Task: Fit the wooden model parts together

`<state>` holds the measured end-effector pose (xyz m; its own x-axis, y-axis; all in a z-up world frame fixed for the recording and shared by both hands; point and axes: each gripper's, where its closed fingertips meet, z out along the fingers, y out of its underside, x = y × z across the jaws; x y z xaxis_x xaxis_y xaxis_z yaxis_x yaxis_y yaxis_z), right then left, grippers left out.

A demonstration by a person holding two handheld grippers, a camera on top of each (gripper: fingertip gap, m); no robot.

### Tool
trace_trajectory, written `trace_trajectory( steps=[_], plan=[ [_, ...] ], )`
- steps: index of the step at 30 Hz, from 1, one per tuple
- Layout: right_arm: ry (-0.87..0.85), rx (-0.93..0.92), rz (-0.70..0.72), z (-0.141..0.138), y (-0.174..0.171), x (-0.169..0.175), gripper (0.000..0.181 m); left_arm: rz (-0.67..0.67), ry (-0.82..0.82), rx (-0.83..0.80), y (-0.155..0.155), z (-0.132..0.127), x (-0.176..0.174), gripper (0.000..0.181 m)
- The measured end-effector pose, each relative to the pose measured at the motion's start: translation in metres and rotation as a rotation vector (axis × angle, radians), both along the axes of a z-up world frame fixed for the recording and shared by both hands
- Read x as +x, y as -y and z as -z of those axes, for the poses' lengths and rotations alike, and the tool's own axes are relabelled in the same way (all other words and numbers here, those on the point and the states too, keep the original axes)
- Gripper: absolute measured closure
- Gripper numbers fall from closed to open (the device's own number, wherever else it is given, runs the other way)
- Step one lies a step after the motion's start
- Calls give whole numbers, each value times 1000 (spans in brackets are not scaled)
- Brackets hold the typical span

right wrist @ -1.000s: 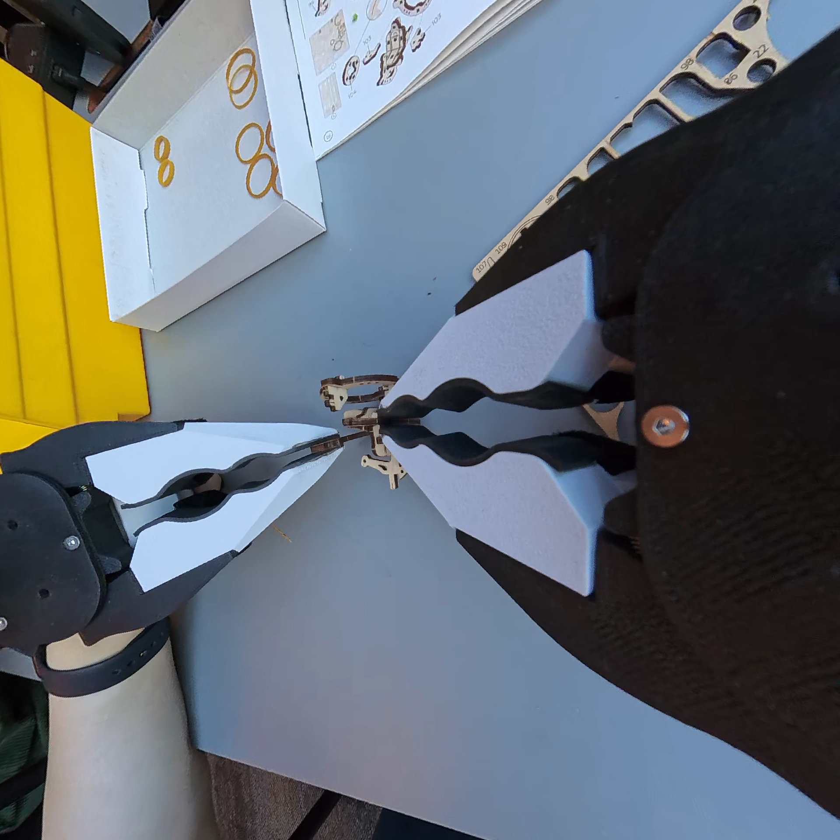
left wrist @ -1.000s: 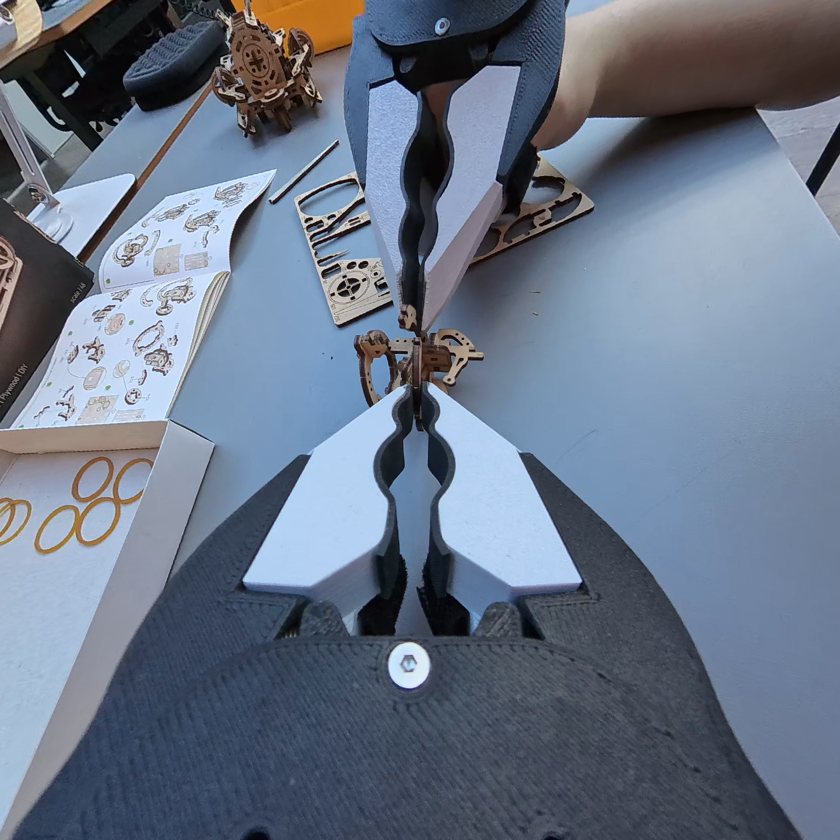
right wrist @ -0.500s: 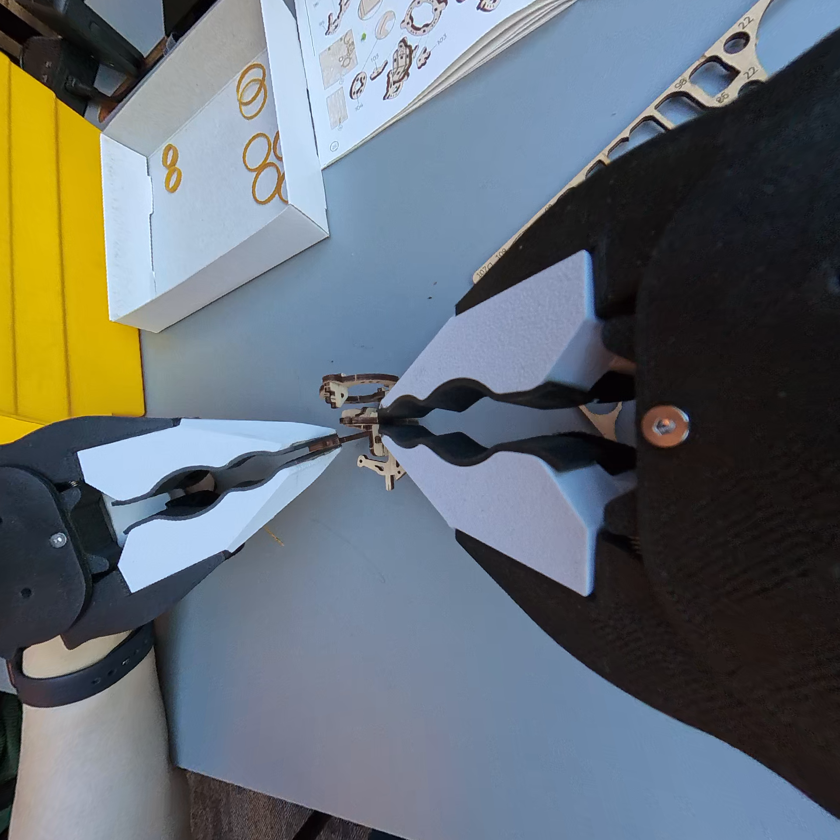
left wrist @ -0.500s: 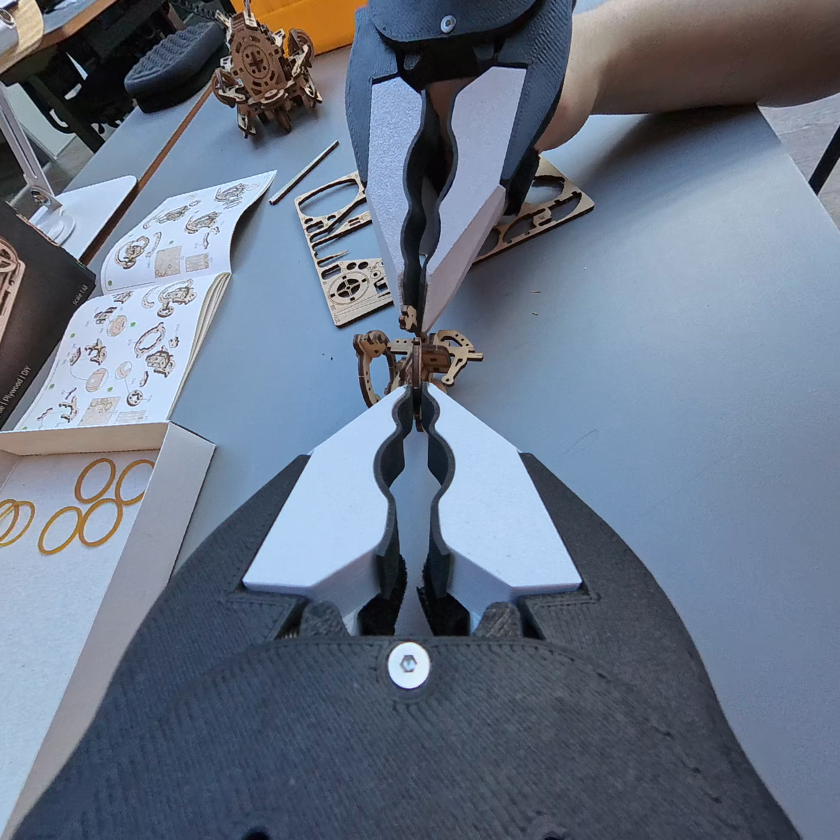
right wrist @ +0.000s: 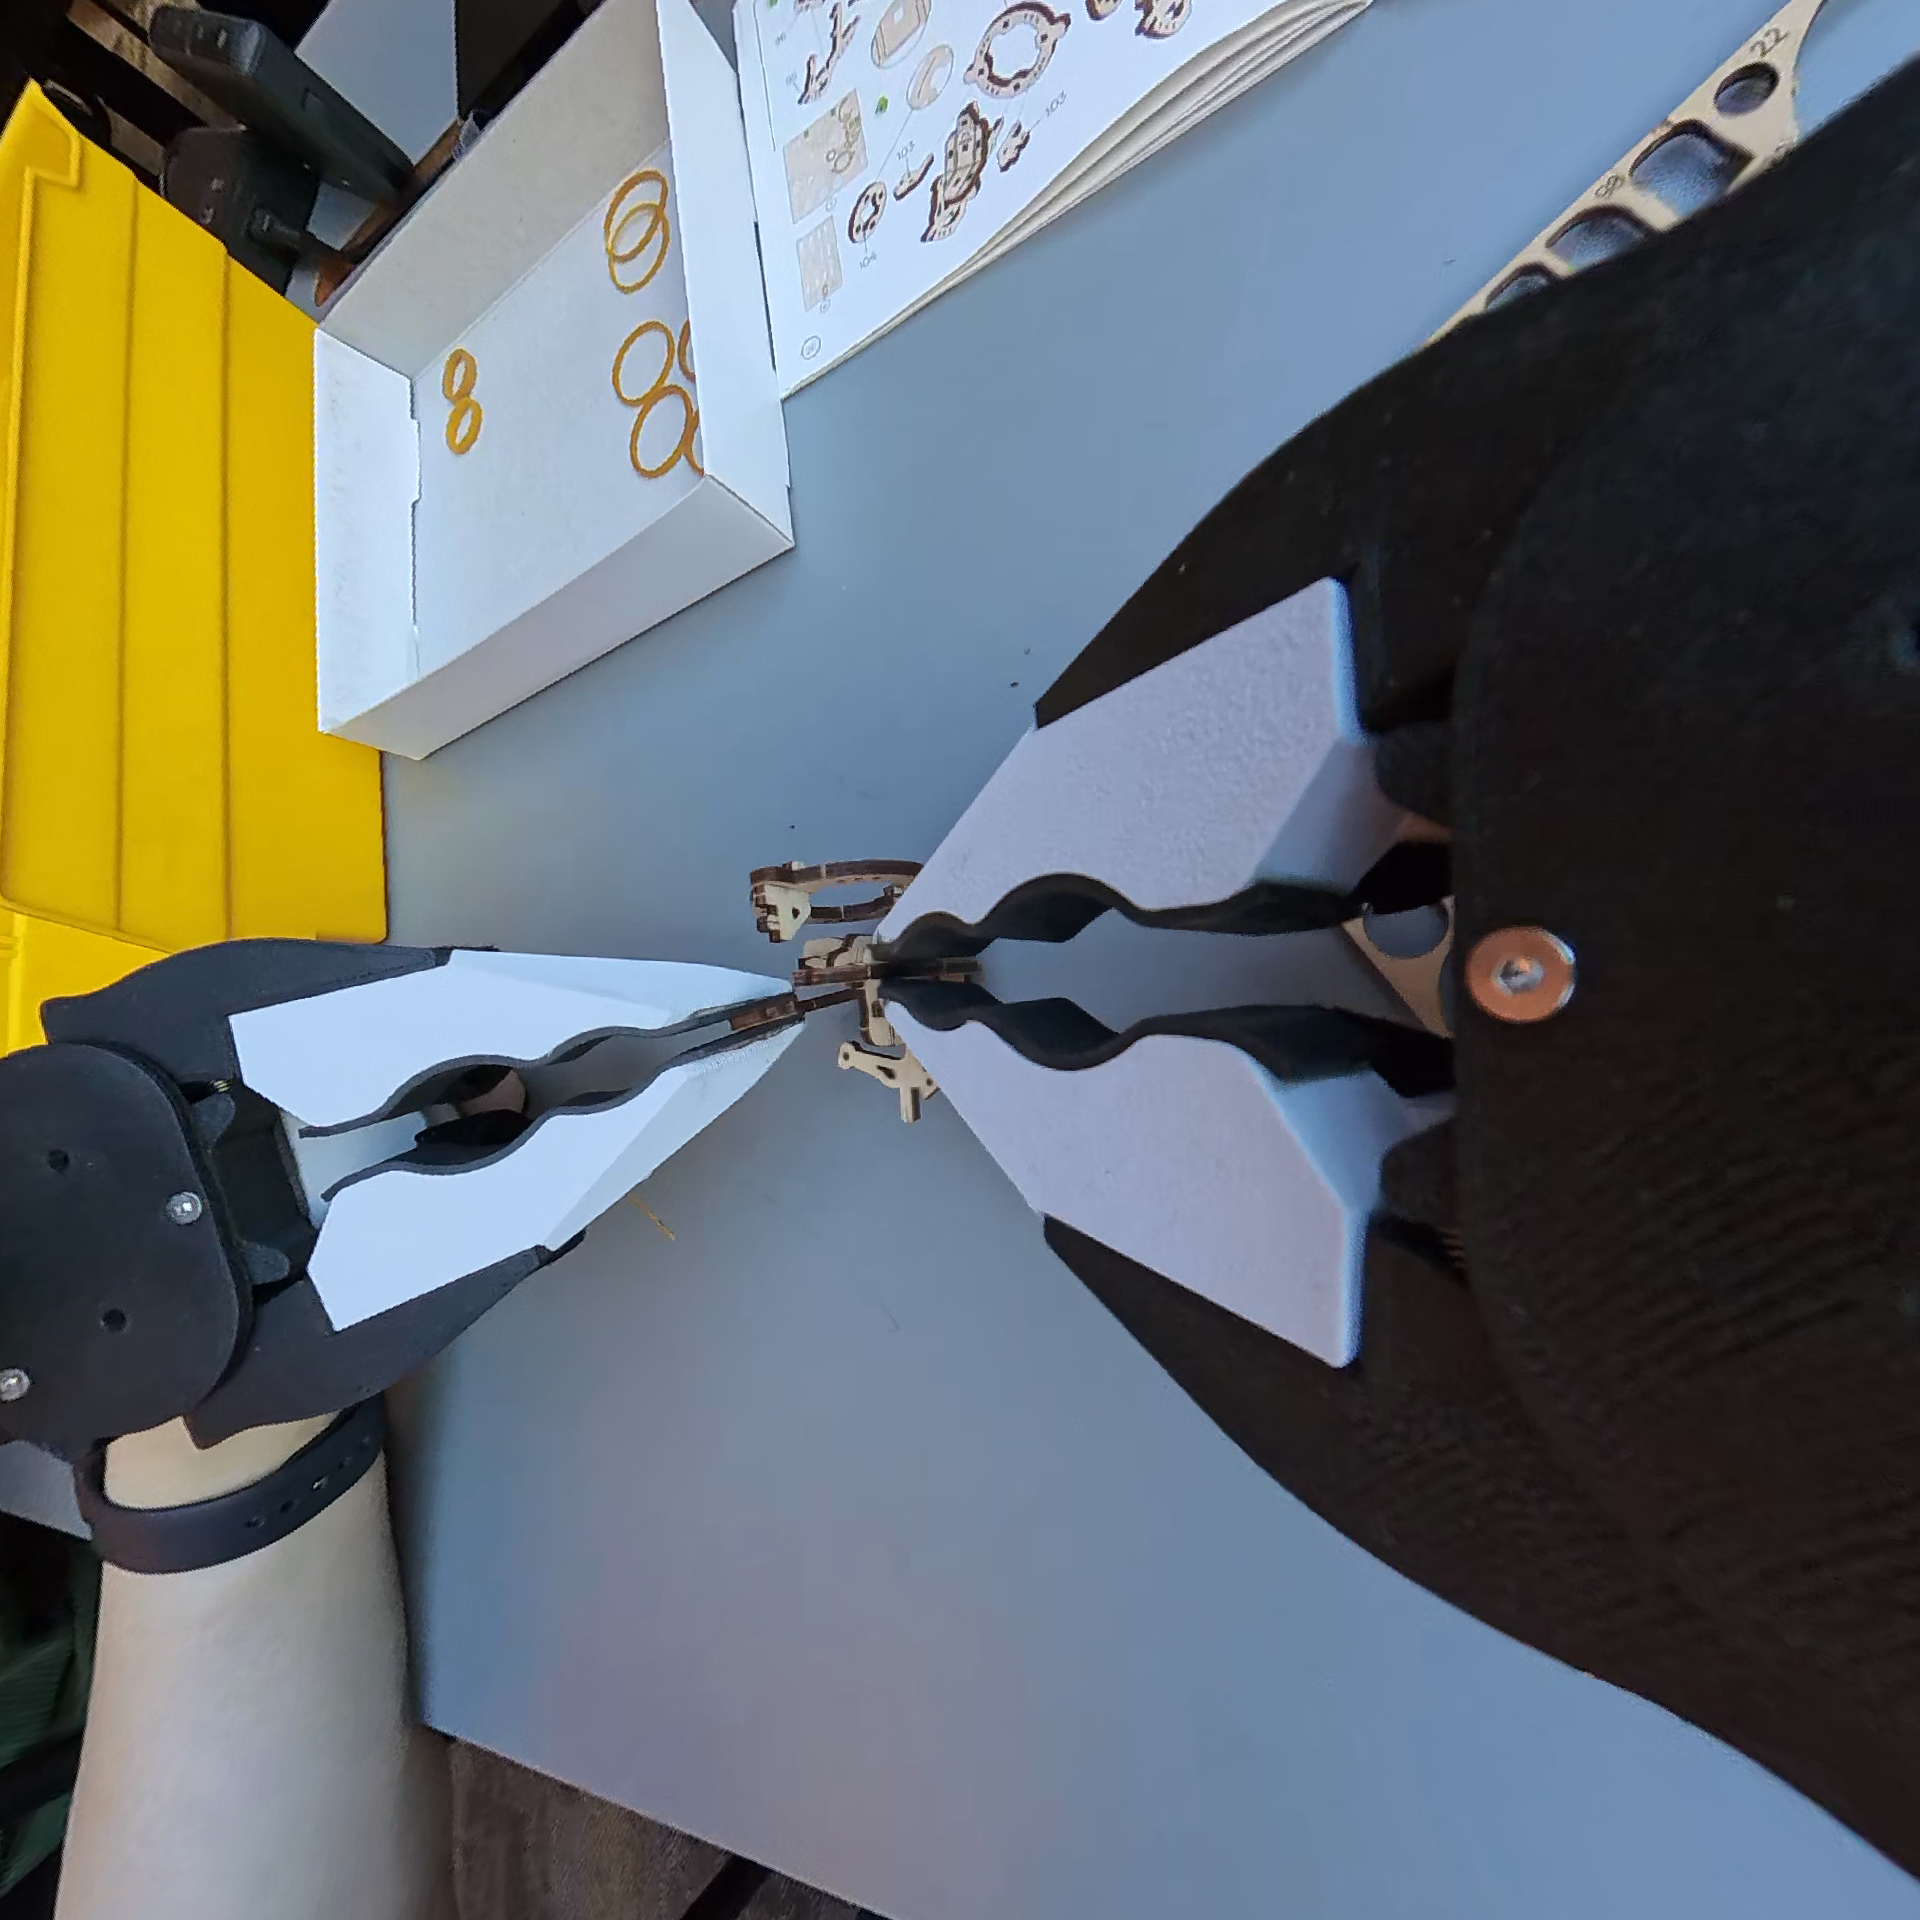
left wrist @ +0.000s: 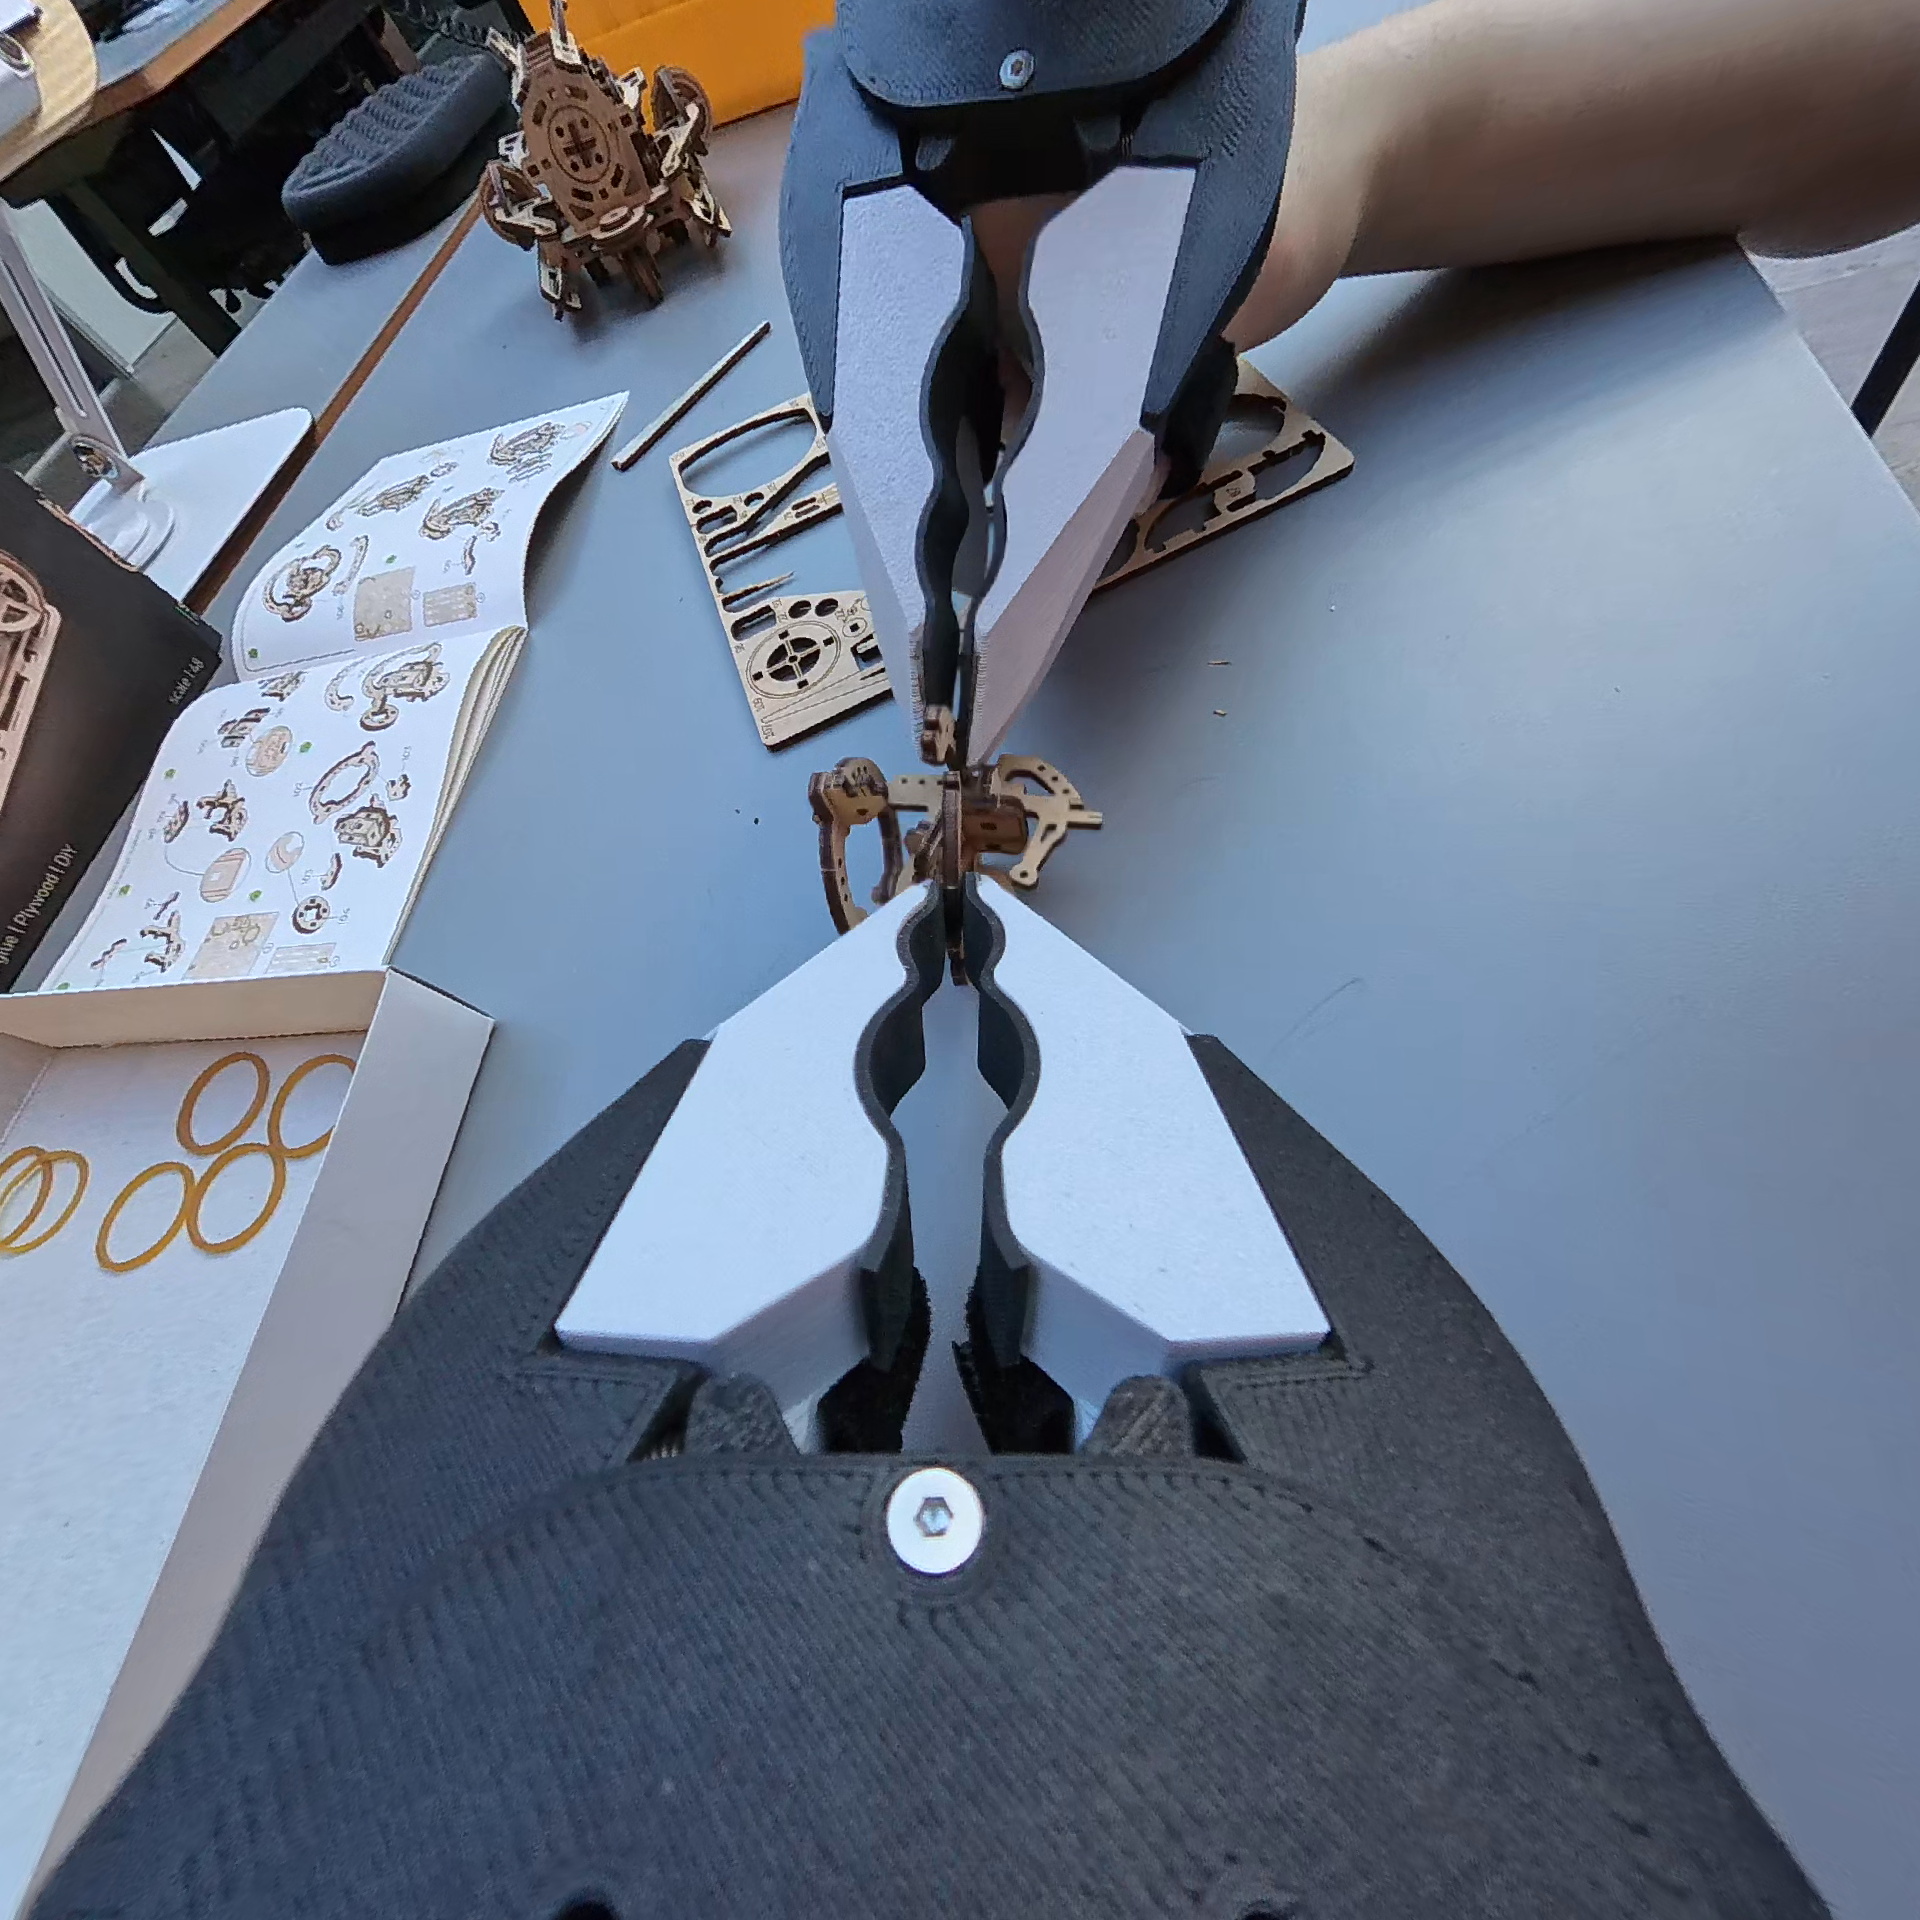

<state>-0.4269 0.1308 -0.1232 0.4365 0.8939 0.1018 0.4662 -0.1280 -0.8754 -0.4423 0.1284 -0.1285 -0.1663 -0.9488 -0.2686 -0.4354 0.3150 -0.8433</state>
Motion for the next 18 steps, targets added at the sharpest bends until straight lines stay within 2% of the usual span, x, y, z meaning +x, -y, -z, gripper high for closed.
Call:
trace_trajectory(
  steps=[3,6,7,9,15,18],
  plan=[
    [9,20,14,0,-3,2,167,1,-8,6,0,1,0,181],
    [-27,-12,25,-3,-5,3,164,4,-8,5,0,2,0,181],
    [-45,-7,21,-6,-5,3,157,4,-9,6,1,2,0,181],
    [-65,-10,8,-10,-2,1,157,5,-8,5,1,2,0,181],
    [-56,13,-22,-11,1,-2,179,10,-10,-2,2,2,0,181],
    [-50,15,-22,-10,1,-2,180,5,-3,-19,1,1,0,181]
  ],
)
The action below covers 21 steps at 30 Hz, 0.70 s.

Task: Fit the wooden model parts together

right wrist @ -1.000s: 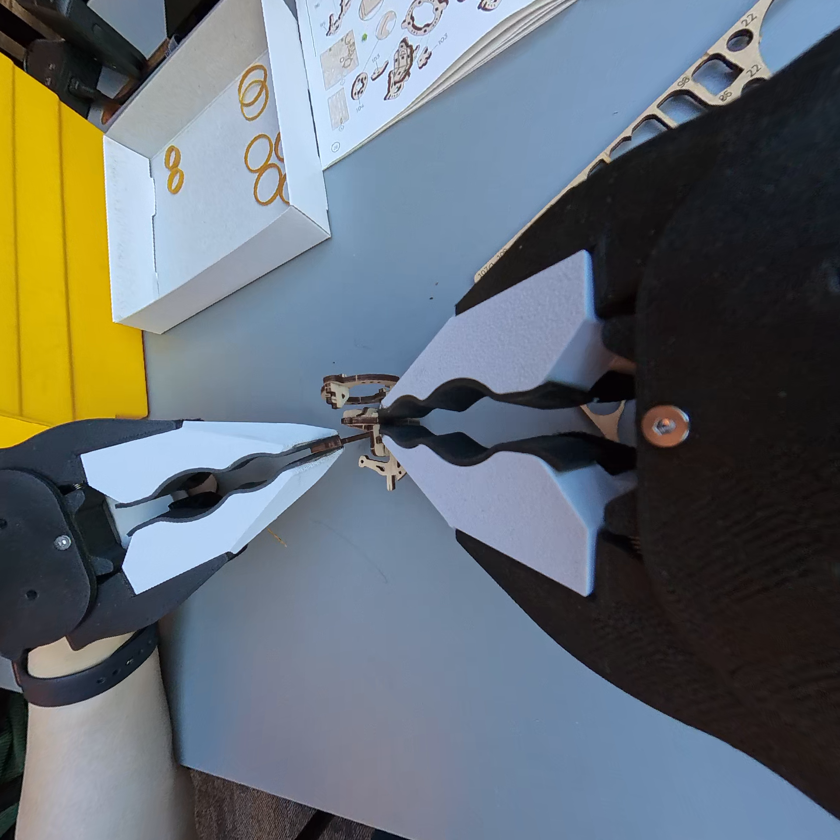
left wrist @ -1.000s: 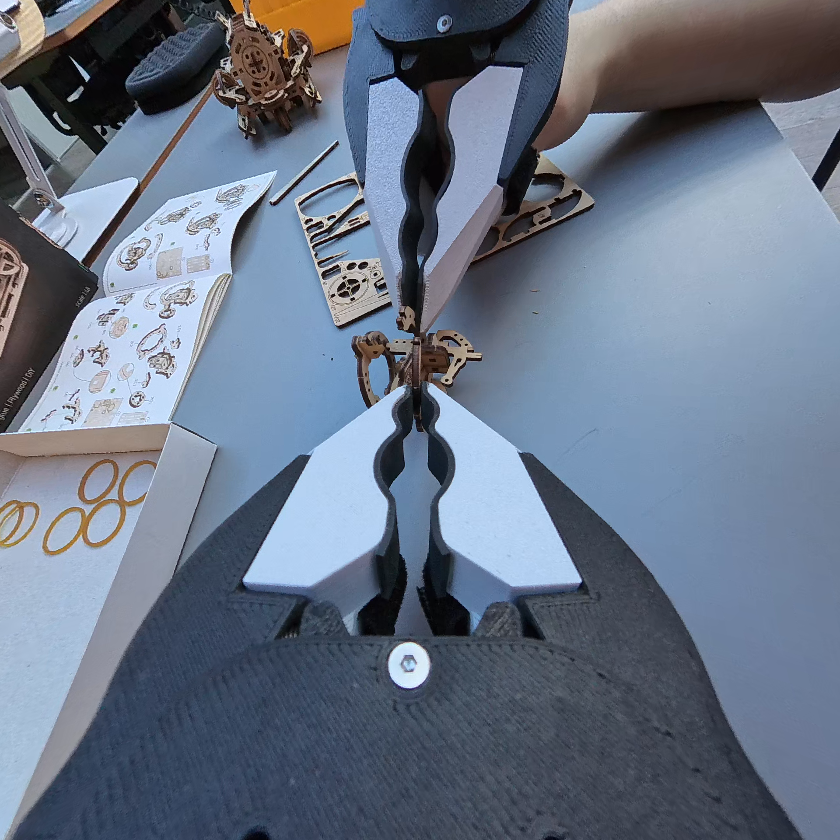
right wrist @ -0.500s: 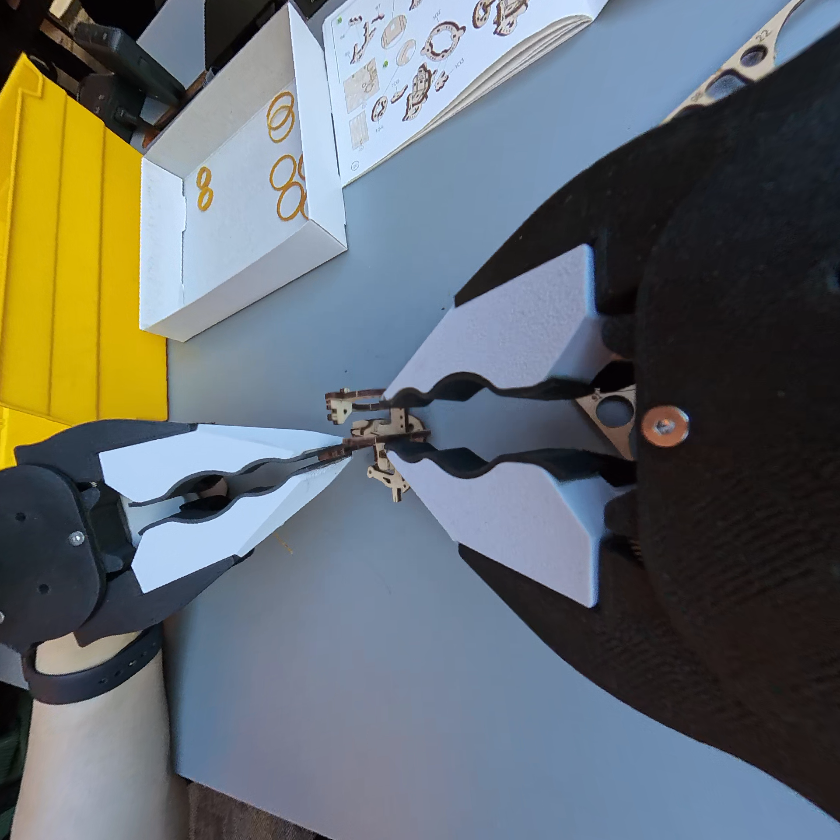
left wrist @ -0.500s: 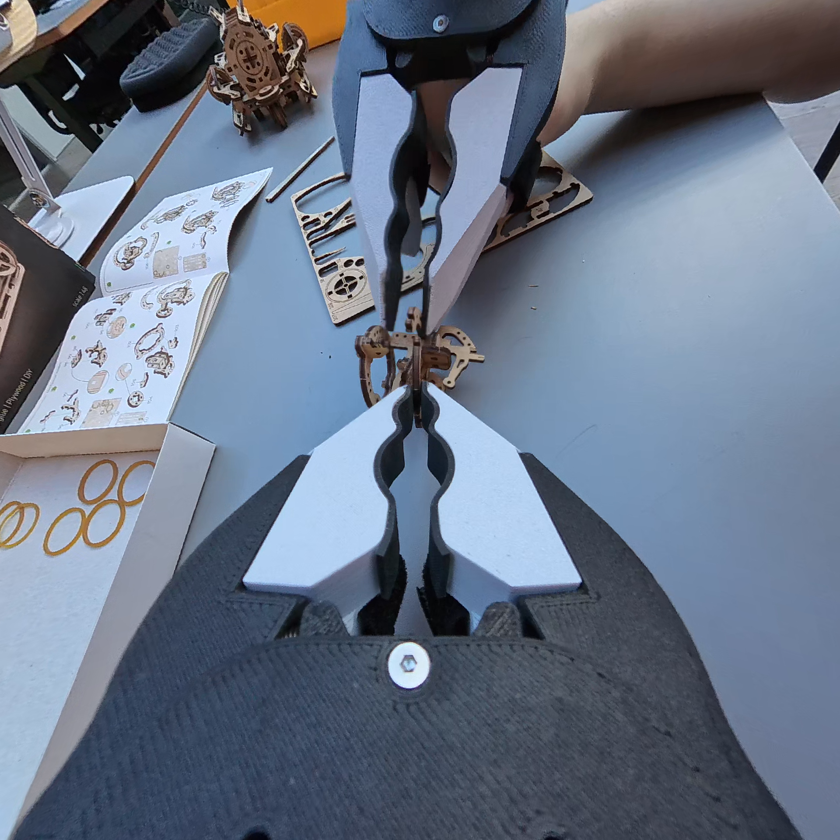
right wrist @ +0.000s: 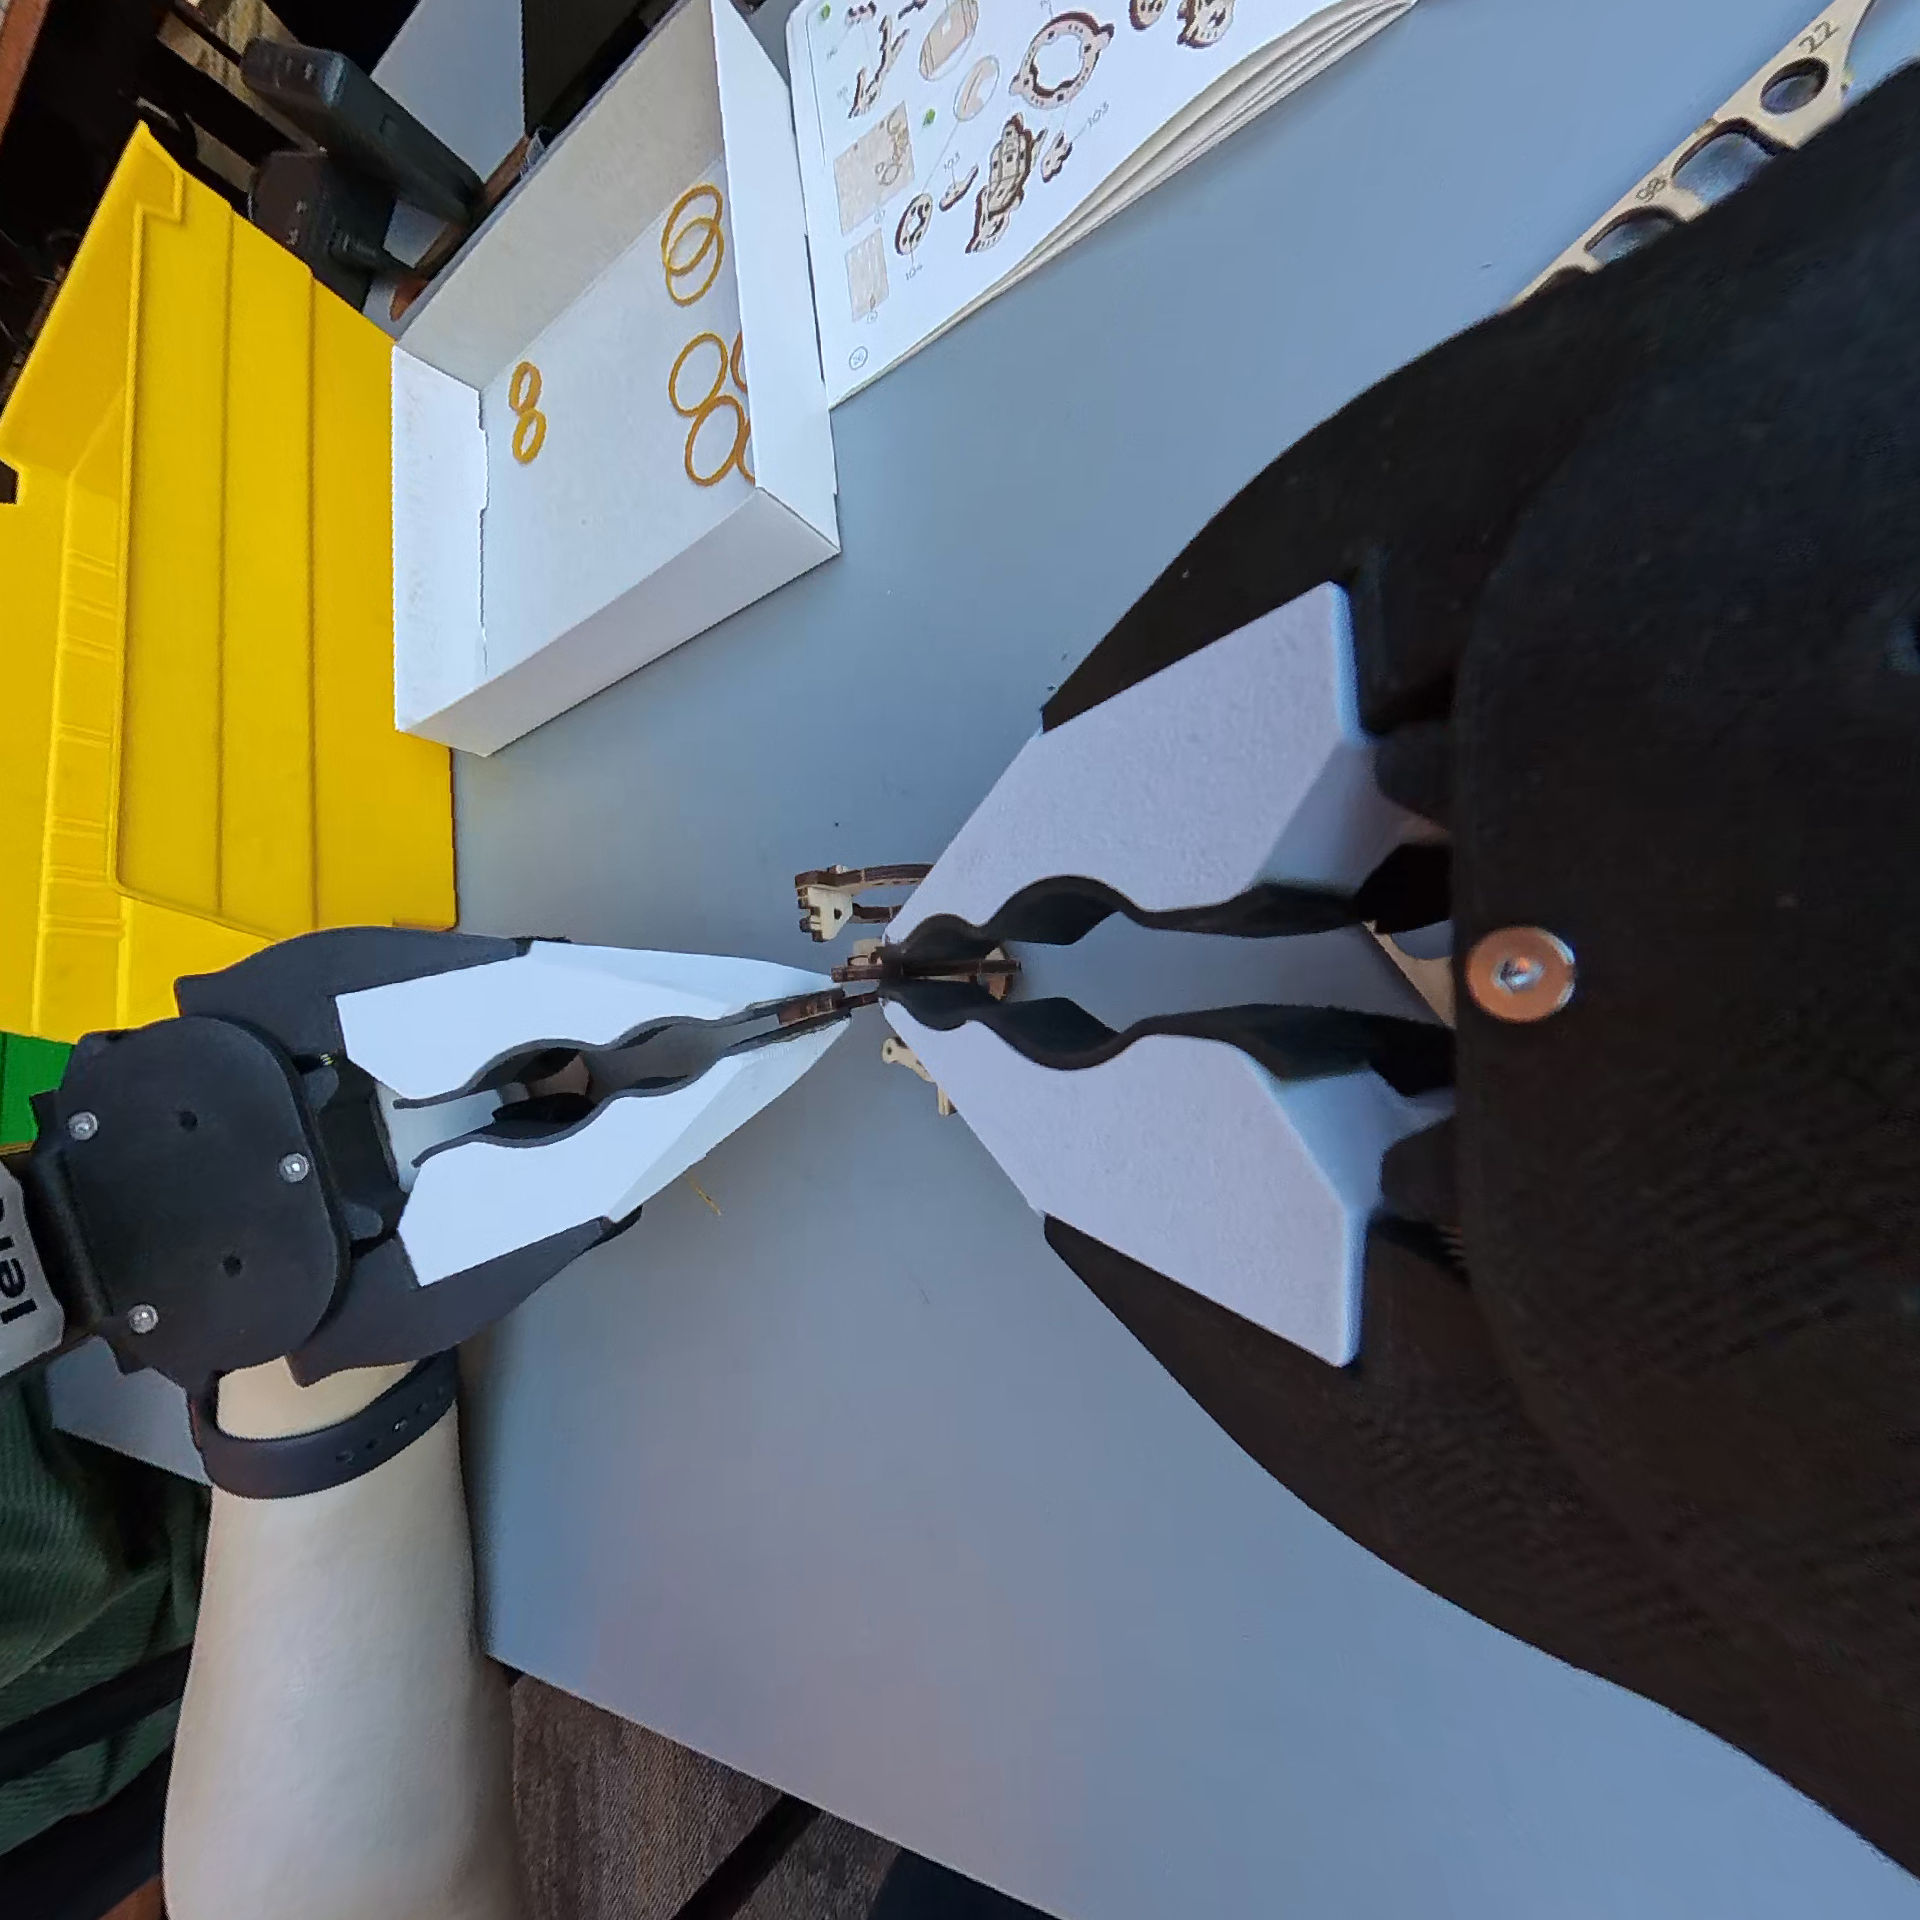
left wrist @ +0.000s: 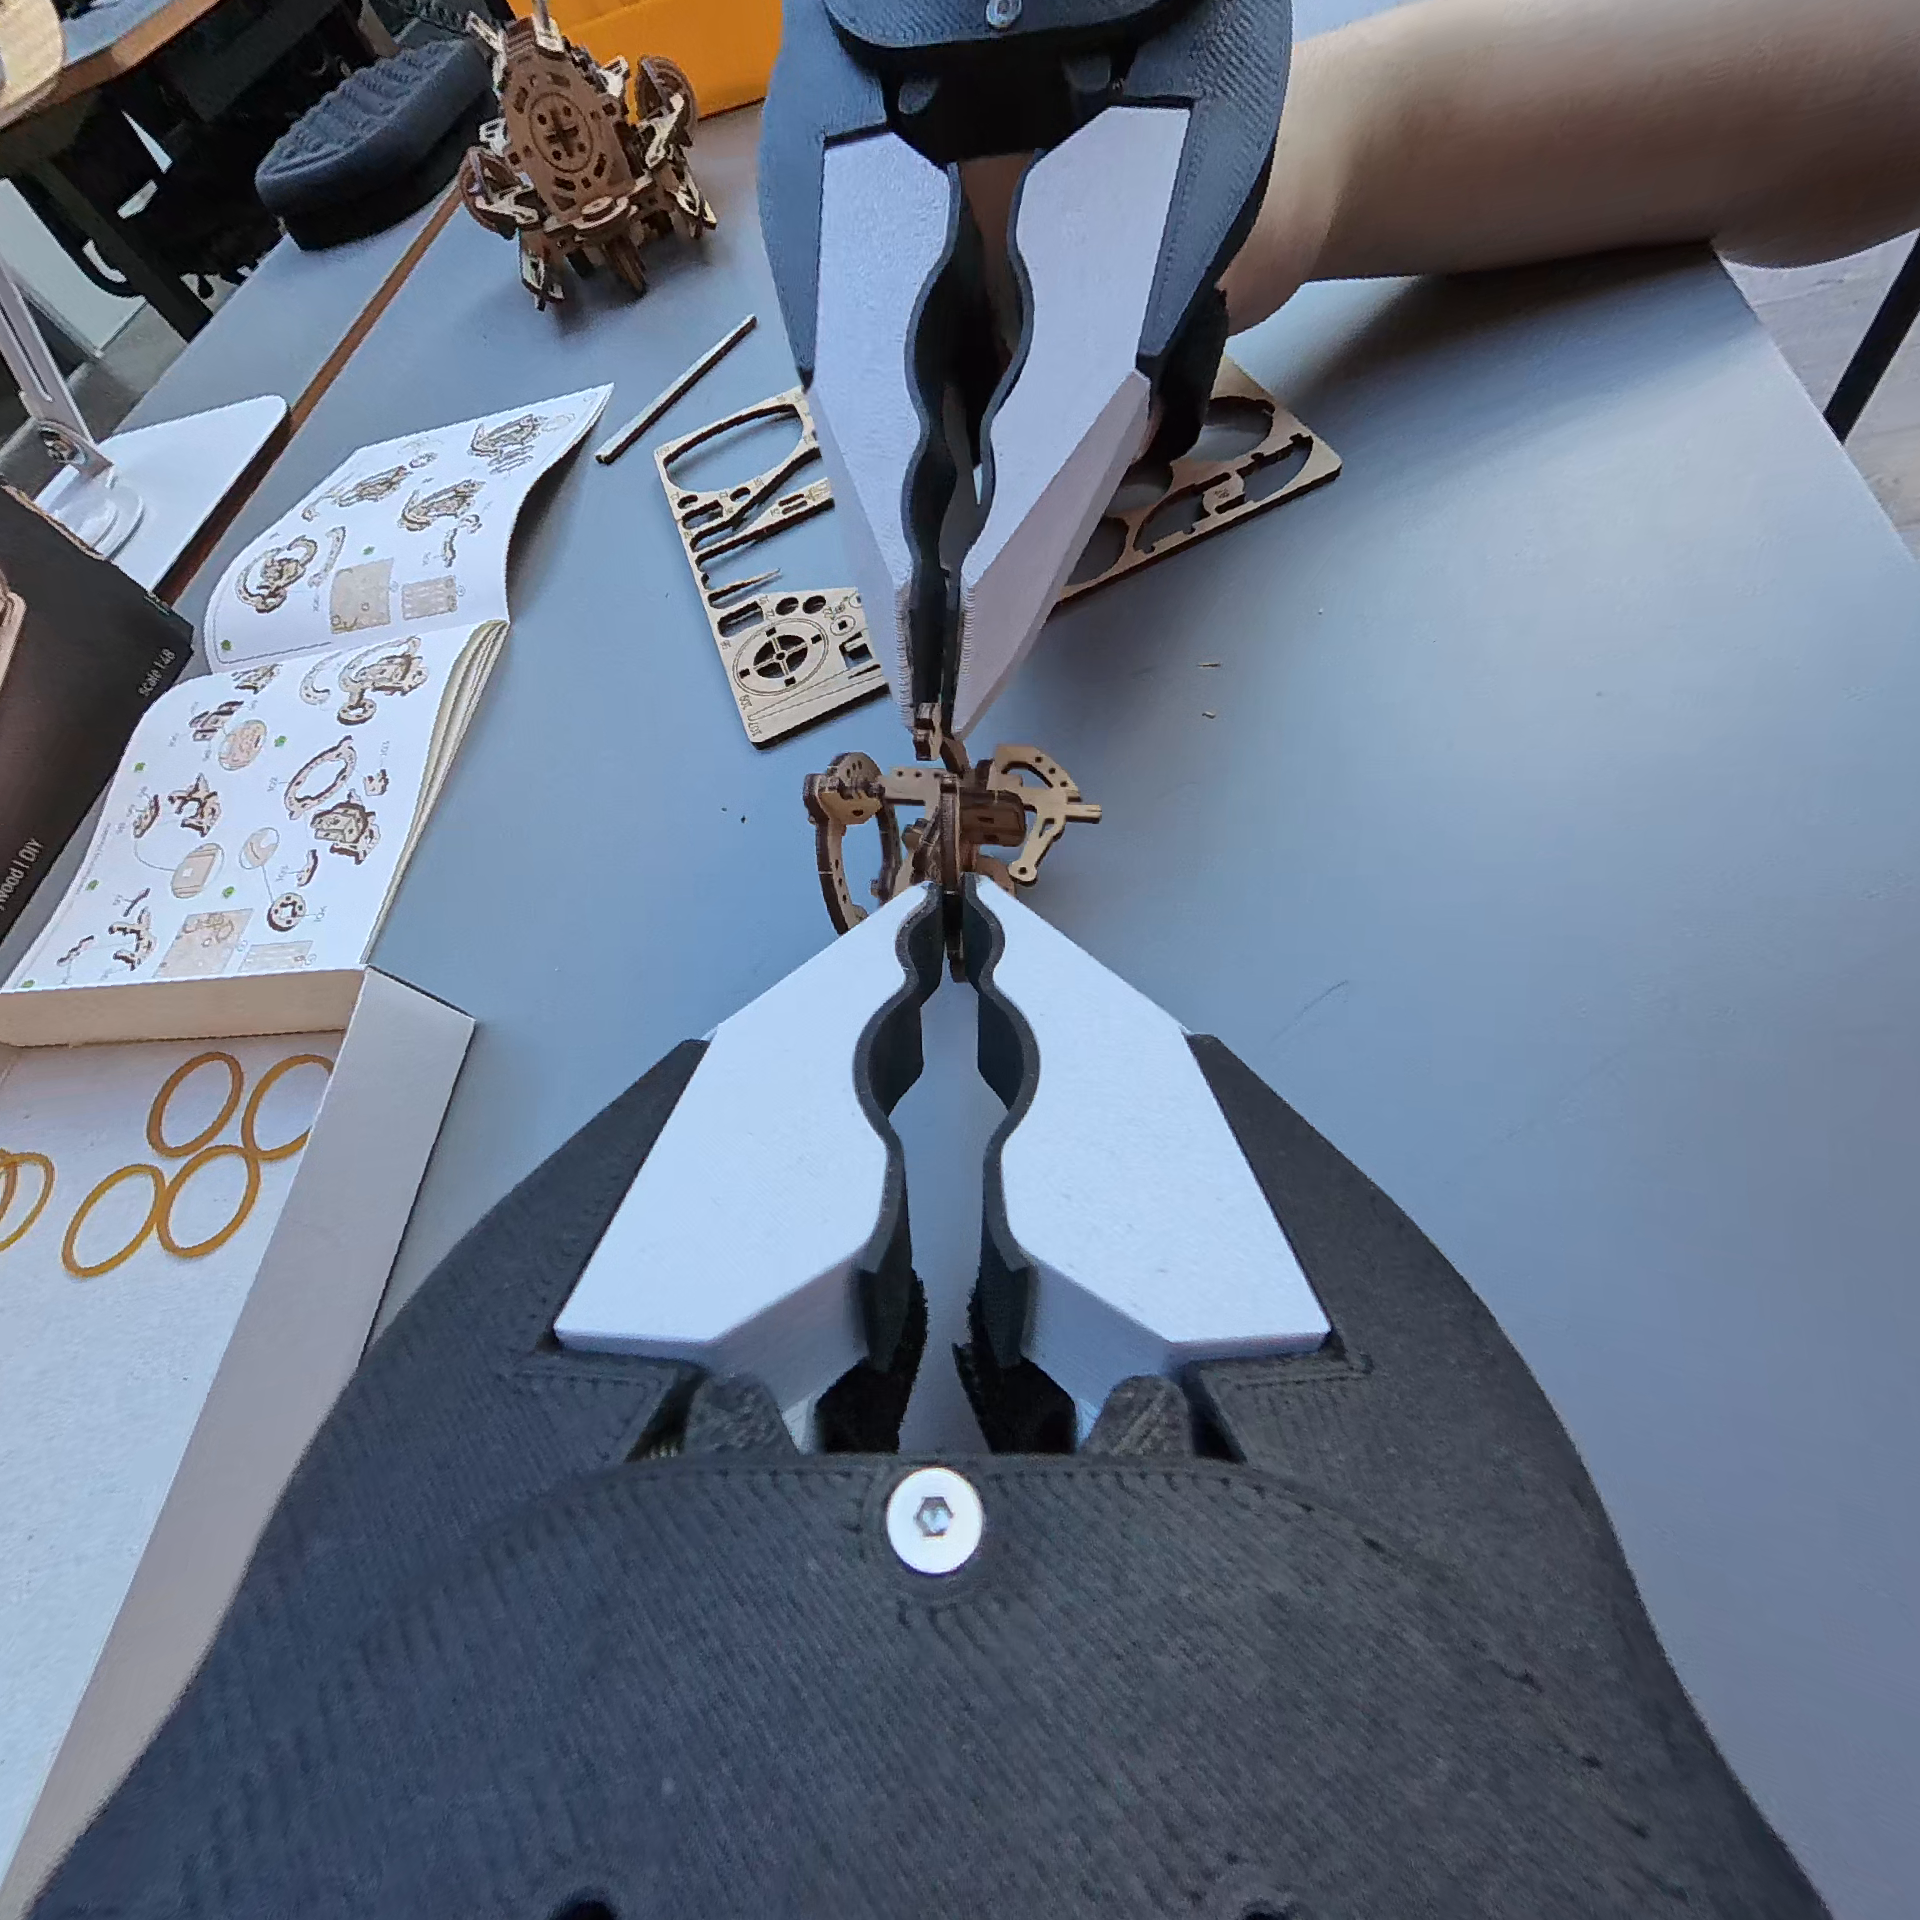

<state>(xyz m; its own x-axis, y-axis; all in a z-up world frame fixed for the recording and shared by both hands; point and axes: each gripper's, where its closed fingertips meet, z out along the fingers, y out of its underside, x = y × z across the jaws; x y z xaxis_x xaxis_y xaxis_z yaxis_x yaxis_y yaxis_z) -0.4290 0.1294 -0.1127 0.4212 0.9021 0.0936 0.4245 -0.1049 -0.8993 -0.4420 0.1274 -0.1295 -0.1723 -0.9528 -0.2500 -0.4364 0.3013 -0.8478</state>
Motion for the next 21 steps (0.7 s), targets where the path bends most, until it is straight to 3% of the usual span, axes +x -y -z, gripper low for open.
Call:
trace_trajectory(
  steps=[13,16,21],
  plan=[
    [18,3,-10,6,1,-1,179,8,24,-22,1,-6,0,181],
    [-5,-3,12,3,-3,0,170,4,22,-19,0,-5,0,181],
    [16,10,5,2,0,-1,179,0,25,-21,-1,-6,0,181]
  ],
)
